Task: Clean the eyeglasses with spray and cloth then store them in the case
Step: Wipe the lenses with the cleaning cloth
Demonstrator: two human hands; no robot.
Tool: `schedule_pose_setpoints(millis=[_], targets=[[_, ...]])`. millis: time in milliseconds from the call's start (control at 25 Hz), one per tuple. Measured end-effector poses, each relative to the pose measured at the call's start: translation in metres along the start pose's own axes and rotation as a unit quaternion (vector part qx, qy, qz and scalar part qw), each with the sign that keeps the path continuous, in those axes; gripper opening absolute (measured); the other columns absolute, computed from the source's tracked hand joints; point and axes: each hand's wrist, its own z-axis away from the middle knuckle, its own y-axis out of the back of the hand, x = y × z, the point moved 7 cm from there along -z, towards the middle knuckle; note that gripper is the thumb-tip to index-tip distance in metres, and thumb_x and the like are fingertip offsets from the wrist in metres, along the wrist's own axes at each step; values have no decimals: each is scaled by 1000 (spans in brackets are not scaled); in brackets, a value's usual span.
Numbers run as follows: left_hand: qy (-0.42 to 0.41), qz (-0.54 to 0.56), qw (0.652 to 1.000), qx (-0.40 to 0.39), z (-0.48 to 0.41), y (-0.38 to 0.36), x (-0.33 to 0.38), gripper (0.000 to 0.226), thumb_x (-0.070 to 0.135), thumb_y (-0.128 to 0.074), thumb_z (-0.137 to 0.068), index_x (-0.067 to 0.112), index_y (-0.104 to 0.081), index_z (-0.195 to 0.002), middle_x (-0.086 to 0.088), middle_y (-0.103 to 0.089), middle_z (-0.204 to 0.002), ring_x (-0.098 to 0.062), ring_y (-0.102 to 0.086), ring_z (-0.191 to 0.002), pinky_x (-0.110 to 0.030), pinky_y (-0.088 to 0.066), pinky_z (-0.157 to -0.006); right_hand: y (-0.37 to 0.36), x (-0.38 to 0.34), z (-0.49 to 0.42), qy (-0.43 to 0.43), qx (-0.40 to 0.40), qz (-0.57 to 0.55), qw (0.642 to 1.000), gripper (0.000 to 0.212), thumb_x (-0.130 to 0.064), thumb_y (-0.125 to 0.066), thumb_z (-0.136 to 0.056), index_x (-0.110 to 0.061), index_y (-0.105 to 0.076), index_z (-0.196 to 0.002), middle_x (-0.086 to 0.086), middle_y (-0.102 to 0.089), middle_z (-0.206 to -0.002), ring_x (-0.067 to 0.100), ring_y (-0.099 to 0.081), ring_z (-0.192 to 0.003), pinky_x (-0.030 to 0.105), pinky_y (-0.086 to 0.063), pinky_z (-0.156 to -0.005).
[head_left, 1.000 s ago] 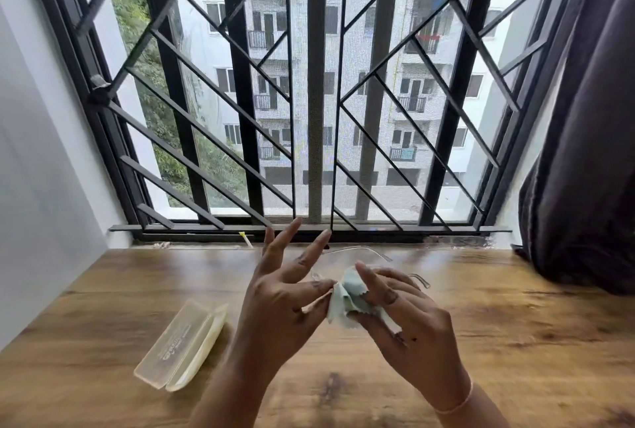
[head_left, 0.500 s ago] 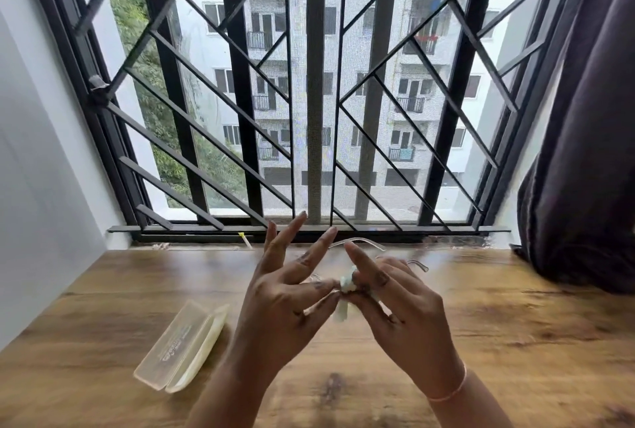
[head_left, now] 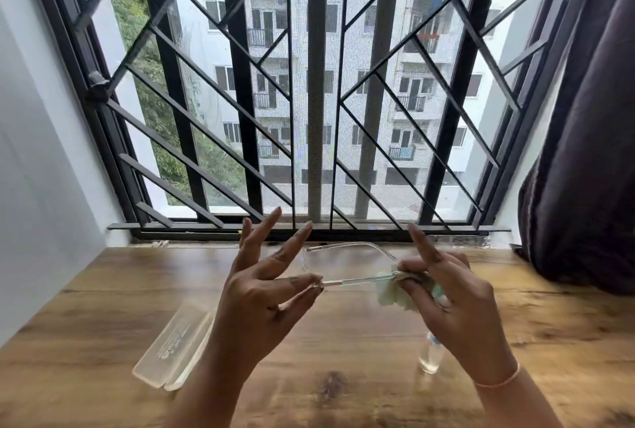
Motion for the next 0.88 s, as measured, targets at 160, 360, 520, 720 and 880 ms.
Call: schedule_pose_setpoints(millis=[160,360,520,720,880], targets=[[-1,1,1000,-2,0,-1,-1,12,27,-67,-79,21,-77,-80,-5,-57,-127,-35,-36,-133,-59,-23,-109,7,4,3,-41,9,-3,999,69,-3,-70,-66,-2,-45,-130,-10,-66,-79,7,-58,-80,6,-43,-87],[-17,6,1000,-14,-2,-10,5,16,29,-64,-82,20,-77,-79,0,-54,-129,-34,-34,-134,-59,-21,-110,-12,-17,-2,22,-11,-21,999,75,-2,-73,-65,-4,-41,-133,-15,-67,-80,3,-59,-76,21,-47,-86],[-34,1,999,-27,-2,-16,13,19,30,-62,-85,22,-77,-78,0,-52,-132,-33,-34,-135,-58,-20,-111,-36,-38,0,58,-40,-35,997,73,-6,-75,-71,-4,-39,-135,-11,-70,-78,9,-59,-71,25,-47,-82],[-45,-10,999,-26,0,-14,14,16,30,-62,-84,25,-77,-81,-2,-52,-133,-33,-35,-135,-55,-20,-112,-35,-44,-1,64,-34,-28,997,66,-6,-77,-70,1,-48,-129,-7,-71,-75,10,-61,-69,24,-47,-82],[-23,-15,1000,2,2,1,3,12,29,-66,-80,24,-77,-82,-3,-56,-129,-32,-36,-133,-55,-21,-111,-9,-28,-3,16,12,-28,999,63,-6,-75,-65,3,-52,-123,-12,-70,-77,4,-59,-75,21,-49,-79]])
